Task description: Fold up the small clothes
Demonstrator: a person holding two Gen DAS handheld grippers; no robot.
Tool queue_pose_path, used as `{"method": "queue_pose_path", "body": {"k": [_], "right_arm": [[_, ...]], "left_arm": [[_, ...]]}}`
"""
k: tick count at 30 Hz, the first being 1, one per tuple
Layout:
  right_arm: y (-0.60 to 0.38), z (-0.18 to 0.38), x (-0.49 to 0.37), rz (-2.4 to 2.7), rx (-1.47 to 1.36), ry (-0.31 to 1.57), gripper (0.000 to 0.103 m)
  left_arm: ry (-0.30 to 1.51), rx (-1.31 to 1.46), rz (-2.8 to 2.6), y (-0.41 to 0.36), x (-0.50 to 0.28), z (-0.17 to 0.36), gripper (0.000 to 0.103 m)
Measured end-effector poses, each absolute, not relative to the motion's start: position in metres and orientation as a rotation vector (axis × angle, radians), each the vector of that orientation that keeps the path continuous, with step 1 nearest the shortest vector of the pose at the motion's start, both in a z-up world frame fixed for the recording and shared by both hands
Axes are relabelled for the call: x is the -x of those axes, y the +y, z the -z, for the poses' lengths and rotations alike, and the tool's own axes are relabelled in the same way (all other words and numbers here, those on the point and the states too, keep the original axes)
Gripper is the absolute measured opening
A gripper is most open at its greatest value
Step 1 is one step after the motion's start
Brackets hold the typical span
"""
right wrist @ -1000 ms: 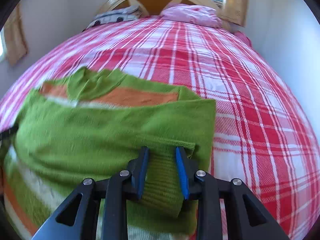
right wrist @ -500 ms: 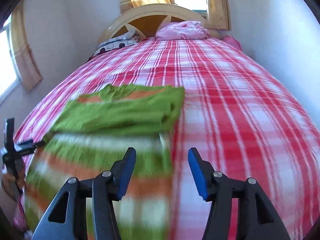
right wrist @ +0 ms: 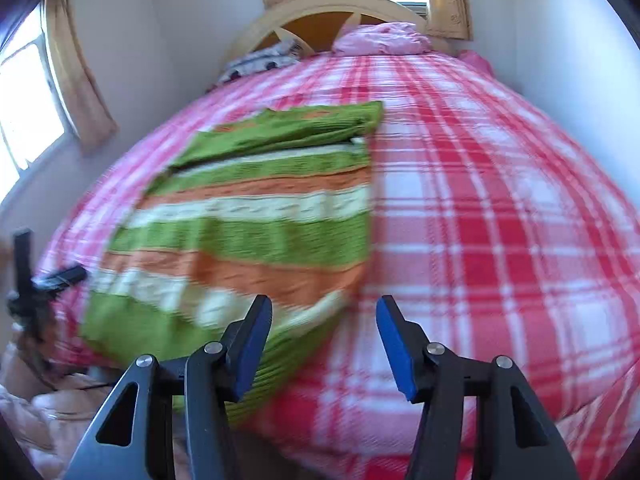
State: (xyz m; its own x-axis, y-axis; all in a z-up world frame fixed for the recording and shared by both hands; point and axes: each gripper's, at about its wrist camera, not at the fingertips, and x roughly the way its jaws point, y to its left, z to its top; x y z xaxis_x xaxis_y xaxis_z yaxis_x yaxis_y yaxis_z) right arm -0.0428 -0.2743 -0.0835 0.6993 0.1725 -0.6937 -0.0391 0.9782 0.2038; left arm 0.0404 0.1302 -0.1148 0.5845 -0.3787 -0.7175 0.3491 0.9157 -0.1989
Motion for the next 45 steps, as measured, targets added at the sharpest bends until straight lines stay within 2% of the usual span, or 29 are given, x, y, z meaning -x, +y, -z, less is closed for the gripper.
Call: {"method": "queue_pose_path", "body": {"k": [4,8,11,15,17,21,22,23,24,25,29,33,34,35,37,45], "right_arm": [[-0.254,0.092,0.057,-0.112,-0.254,0.784,0.060],[-0.219,0.093,0.056,-0.103,-0.153,0.799,0.061],[-0.197,0.098,0.055,-0.116,-0.079,0.813,0.072],[-0.176,0.118,0.056,-0.067,0.017,0.886,0.073],[-0.173,0.127,0.059,0.000,0.105,0.916,0.073],[-0.201,0.129,0.067,0.021,-0.013,0.921,0.073],[-0.212,0.126,0.069,0.012,-0.079,0.904,0.069],[-0.219,0.125,0.070,0.010,-0.116,0.904,0.063],[-0.225,0.123,0.070,0.011,-0.138,0.903,0.042],[-0.230,0.123,0.070,0.010,-0.155,0.913,0.026],[-0.244,0.124,0.071,-0.018,-0.252,0.917,0.023],[-0.248,0.125,0.069,-0.036,-0.294,0.919,0.023],[-0.248,0.125,0.069,-0.041,-0.296,0.918,0.023],[-0.248,0.124,0.069,-0.047,-0.295,0.920,0.023],[-0.247,0.124,0.068,-0.067,-0.295,0.926,0.022],[-0.265,0.108,0.067,-0.218,-0.547,0.874,0.018]], "left_arm": [[0.856,0.038,0.438,0.130,-0.024,0.123,0.102],[0.879,0.061,0.466,0.127,-0.011,0.134,0.102],[0.875,0.027,0.445,0.122,-0.002,0.141,0.097],[0.868,0.039,0.485,0.122,0.003,0.138,0.079],[0.866,0.051,0.489,0.122,0.005,0.138,0.075],[0.867,0.072,0.501,0.126,0.009,0.138,0.049],[0.871,0.079,0.509,0.126,0.009,0.138,0.038],[0.874,0.085,0.514,0.126,0.008,0.138,0.033],[0.875,0.086,0.509,0.126,0.008,0.139,0.029],[0.875,0.089,0.506,0.127,0.009,0.139,0.028],[0.886,0.126,0.516,0.131,0.007,0.141,0.028],[0.887,0.125,0.532,0.127,0.010,0.141,0.041],[0.882,0.109,0.526,0.125,0.011,0.140,0.041],[0.878,0.091,0.522,0.123,0.012,0.140,0.039],[0.875,0.077,0.491,0.124,0.012,0.139,0.013],[0.852,0.164,0.535,0.134,0.009,0.112,0.011]]}}
